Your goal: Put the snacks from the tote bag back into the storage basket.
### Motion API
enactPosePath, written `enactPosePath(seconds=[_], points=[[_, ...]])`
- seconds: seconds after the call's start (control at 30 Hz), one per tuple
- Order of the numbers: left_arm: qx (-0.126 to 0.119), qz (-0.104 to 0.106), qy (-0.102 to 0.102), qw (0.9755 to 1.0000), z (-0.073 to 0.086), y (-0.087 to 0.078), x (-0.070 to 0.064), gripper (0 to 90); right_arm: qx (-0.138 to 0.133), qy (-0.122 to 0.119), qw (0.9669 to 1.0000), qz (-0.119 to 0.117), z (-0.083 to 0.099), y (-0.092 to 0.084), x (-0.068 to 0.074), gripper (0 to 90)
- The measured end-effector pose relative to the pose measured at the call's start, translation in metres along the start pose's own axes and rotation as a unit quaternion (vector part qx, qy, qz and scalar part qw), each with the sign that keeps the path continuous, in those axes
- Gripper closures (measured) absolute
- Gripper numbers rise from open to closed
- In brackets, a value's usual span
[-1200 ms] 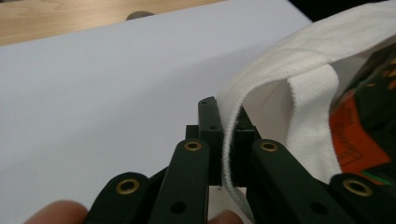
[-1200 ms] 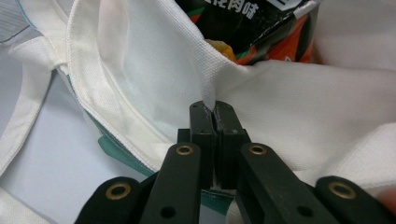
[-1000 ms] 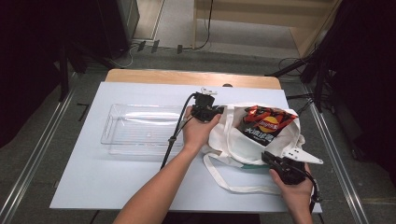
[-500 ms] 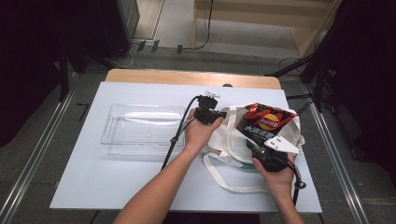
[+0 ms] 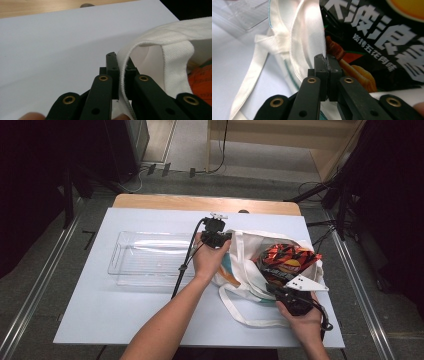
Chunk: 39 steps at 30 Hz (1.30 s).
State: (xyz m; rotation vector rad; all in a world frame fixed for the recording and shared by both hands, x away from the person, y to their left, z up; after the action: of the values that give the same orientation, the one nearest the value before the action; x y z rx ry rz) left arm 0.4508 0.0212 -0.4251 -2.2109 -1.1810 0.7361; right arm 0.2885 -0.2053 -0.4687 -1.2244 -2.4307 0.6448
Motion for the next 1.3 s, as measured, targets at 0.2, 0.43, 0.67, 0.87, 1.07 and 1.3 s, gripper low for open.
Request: enactPosePath(seconds=[0.2,0.43,0.67,0.87,1.07,1.3], points=[[0.012,0.015,0.014,0.9997,0.008,0.004,-0.011,87.1,-0.026,0.017,0.9994,0.016,-0.001,-0.014,-0.008,90.0],[-0.027,0.061,0.019,0.9976,0.007,-0.015,-0.022,51.6,-0.074,0.029,0.9968,0.009,-0.009,-0.012,-0.001,64.0],[-0.025,0.085,0.048,0.9949,0.001,-0.004,-0.038,58.3,-0.058,0.047,0.9965,0.039,-0.021,0.015,0.008,71.7],[0.015,0.035,0.021,0.9991,0.003,0.017,-0.029,88.7,-0.027,0.028,0.9992,-0.011,-0.015,0.023,0.014,89.6],[0.020,-0.003,-0.016,0.9997,0.001,0.023,-0.015,89.1,0.003,-0.025,0.9984,-0.050,-0.004,0.016,0.022,90.0],[0.017,0.012,0.002,0.9998,0.011,0.023,-0.021,88.7,-0.059,0.005,0.9973,-0.044,-0.007,0.000,0.015,73.2]])
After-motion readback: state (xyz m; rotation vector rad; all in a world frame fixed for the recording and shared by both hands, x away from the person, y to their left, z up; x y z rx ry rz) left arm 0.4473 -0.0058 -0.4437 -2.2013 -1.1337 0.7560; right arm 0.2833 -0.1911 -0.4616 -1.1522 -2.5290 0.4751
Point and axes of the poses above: each handheld gripper's, and its own axes: y roughly forward along the jaws, z roughly out of its underside, x roughly to its left, the point moved 3 cm from there along y, roughly forward along the jaws, and after that the axes turned 1 degree about z, right-handed, at the moved point
